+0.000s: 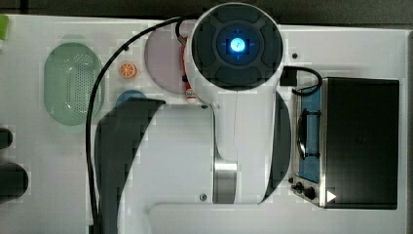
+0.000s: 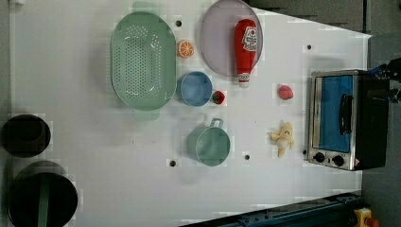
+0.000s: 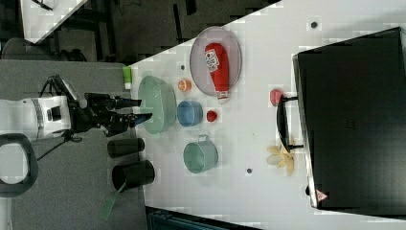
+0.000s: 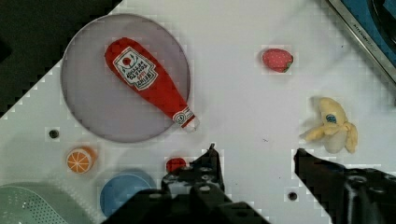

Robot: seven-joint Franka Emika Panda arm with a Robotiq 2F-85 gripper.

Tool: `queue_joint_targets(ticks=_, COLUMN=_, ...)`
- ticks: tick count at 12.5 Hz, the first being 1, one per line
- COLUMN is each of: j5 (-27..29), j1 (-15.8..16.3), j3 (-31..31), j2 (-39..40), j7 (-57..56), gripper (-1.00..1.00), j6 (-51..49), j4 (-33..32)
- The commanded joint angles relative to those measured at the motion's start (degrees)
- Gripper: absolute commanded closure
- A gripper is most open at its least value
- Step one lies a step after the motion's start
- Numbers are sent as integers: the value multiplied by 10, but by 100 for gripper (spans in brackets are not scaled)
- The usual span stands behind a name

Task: Pick ketchup from plate and place it on table.

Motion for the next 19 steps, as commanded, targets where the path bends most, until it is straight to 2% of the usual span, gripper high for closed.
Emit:
queue_joint_targets(ticks=1, j5=21, j1=-46, j3=25, j2=-67, j7=2, gripper=-59, j6=-43, j4=-68)
queue_joint_targets(ticks=3, j5=21, j1=-44, j3=26, j2=-52, j7=-1, gripper=-99, j6=-34, j4=-68)
queue_joint_targets(ticks=10, j5=21, j1=-29, j3=48, j2=85, j7=-50, gripper=-100, j6=146, j4=-66)
queue_joint_targets(ticks=16, j5=19, j1=-16, j3=55, j2=219, j7=-255, gripper=-100, j6=332, j4=-57)
queue_joint_targets(ticks=19, j5=14, j1=-13, j3=55, j2=290, j7=-330, gripper=-100, j6=379, j4=-28)
